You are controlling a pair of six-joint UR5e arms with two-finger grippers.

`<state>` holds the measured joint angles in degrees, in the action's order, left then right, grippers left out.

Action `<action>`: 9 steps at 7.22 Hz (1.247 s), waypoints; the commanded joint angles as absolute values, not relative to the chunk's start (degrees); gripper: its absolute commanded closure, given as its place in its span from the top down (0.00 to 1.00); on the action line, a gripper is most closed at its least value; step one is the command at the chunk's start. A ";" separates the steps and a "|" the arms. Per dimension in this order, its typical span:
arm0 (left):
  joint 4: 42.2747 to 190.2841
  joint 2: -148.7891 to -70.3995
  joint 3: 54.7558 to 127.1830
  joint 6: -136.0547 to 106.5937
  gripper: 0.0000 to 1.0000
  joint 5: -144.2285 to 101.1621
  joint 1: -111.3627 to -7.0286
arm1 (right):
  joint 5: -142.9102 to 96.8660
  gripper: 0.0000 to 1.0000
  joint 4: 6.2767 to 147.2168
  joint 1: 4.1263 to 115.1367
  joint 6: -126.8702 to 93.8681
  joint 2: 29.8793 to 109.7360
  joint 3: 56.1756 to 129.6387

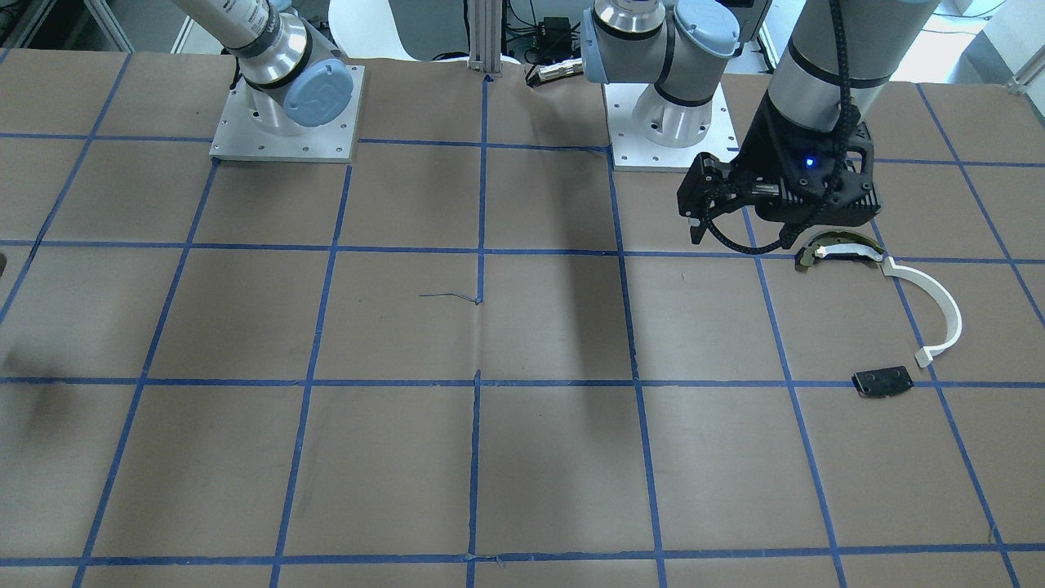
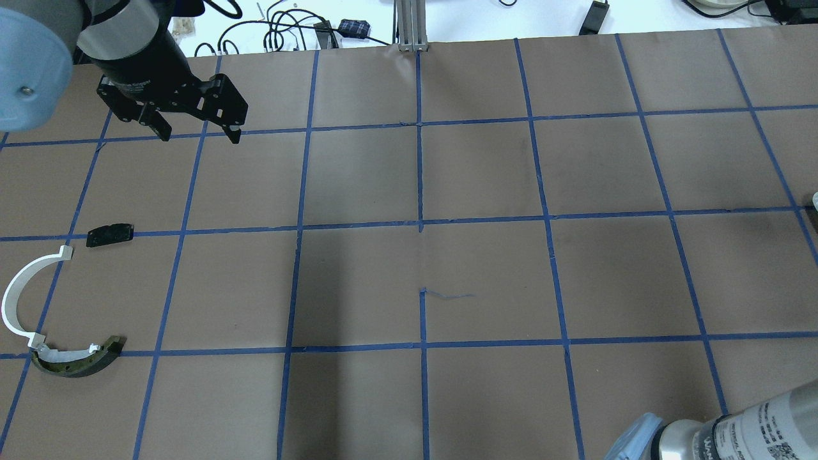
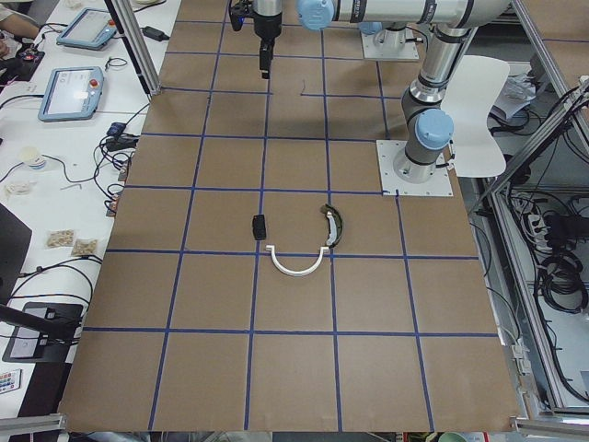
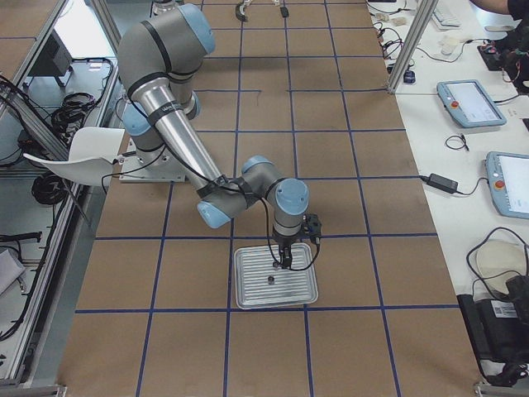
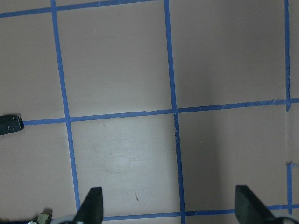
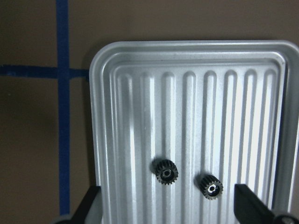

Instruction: Place bearing gear from tray to pile

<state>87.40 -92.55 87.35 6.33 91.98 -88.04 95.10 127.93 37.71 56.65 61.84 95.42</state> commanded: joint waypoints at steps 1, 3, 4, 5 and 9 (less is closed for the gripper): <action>87.54 -92.55 87.36 6.33 1.00 92.20 -87.98 | 95.10 0.98 129.46 36.91 58.01 59.33 95.71; 87.36 -92.55 87.36 6.33 1.00 92.02 -87.98 | 95.01 0.89 129.46 36.91 58.09 58.28 95.54; 87.19 -92.55 87.28 6.33 1.00 91.93 -87.98 | 95.01 0.87 129.46 36.91 58.18 58.01 95.62; 87.19 -92.55 87.28 6.33 1.00 91.93 -87.98 | 95.10 0.73 129.38 36.91 58.10 58.01 95.54; 87.19 -92.55 87.36 6.33 1.00 91.93 -87.98 | 95.18 0.59 129.46 36.91 58.01 56.79 95.28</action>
<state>87.19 -92.55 87.29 6.33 91.92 -87.98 95.08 129.46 36.91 58.00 57.52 95.46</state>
